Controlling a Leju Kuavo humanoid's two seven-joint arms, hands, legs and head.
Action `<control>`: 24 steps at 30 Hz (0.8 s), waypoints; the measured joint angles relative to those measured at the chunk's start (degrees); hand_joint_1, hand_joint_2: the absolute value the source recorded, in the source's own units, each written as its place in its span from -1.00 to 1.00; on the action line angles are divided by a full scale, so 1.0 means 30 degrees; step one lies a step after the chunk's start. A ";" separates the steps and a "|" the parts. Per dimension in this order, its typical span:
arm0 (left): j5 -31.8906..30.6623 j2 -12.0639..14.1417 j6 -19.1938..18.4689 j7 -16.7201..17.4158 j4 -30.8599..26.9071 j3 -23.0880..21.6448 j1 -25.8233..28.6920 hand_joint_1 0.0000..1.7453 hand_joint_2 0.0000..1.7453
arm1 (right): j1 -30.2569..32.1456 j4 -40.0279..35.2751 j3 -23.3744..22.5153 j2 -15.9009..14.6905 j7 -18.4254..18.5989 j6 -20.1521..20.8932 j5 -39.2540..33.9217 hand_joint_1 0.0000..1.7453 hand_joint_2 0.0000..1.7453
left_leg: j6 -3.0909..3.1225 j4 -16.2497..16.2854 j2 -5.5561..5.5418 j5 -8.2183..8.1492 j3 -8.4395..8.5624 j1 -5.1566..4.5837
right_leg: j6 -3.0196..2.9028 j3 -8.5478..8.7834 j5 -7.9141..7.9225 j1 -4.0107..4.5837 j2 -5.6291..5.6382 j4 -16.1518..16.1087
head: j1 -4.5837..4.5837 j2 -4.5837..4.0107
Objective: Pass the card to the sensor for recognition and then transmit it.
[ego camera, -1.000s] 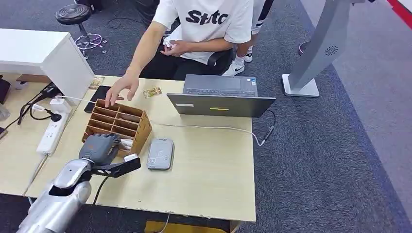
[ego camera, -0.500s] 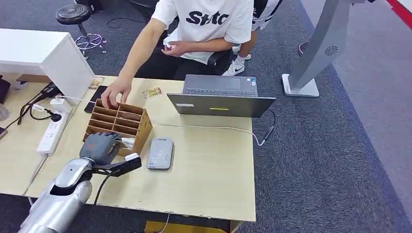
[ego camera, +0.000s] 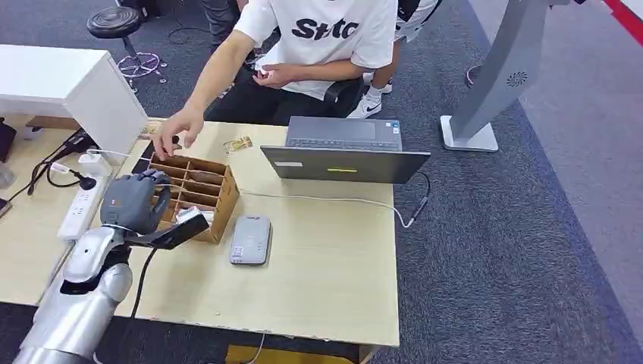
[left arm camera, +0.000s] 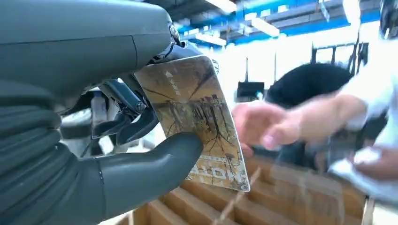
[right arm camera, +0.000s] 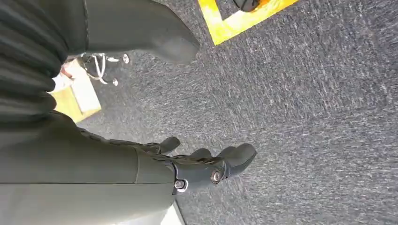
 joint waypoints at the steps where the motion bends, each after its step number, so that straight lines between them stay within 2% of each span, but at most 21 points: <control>1: 0.0022 0.0001 0.0007 -0.0081 -0.0228 0.0103 0.0001 1.00 1.00 | -0.0004 0.0000 0.0000 0.0000 -0.0015 0.0000 0.0000 -1.00 1.00 | 0.0000 0.0000 0.0000 0.0000 0.0000 0.0000 | 0.0000 0.0001 0.0000 0.0000 0.0000 0.0000 | -0.0007 0.0000; 7: 0.0110 -0.0007 0.0234 -0.0176 -0.1036 0.0372 0.0017 1.00 1.00 | 0.0001 0.0000 -0.0015 0.0007 -0.0058 0.0000 0.0000 -1.00 1.00 | -0.0001 0.0000 0.0000 0.0001 -0.0002 0.0001 | 0.0000 -0.0001 0.0000 0.0002 0.0000 0.0001 | -0.0015 0.0000; 11: 0.0248 0.0030 0.0568 -0.0350 -0.2232 0.0759 0.0016 1.00 1.00 | -0.0002 0.0000 -0.0139 0.0007 -0.0102 -0.0007 0.0095 -1.00 1.00 | -0.0001 0.0000 0.0000 0.0000 -0.0002 0.0001 | 0.0000 0.0000 0.0000 0.0001 0.0000 0.0001 | -0.0007 0.0000; 17: -0.0392 0.0183 -0.0538 0.0211 -0.2901 0.1231 -0.0828 1.00 1.00 | -0.0012 0.0000 -0.0299 0.0015 -0.0080 -0.0007 0.0409 -1.00 1.00 | -0.0001 0.0000 -0.0005 0.0002 -0.0001 0.0001 | 0.0000 -0.0001 0.0000 0.0001 -0.0011 0.0001 | -0.0007 0.0000; 24: -0.0903 0.0073 -0.0991 0.0254 -0.2806 0.1246 -0.2224 1.00 1.00 | -0.0017 -0.0007 -0.0313 0.0015 -0.0131 0.0000 0.0576 -1.00 1.00 | -0.0005 0.0002 -0.0003 0.0019 0.0001 0.0001 | -0.0007 -0.0002 0.0010 0.0001 -0.0007 0.0001 | -0.0007 0.0000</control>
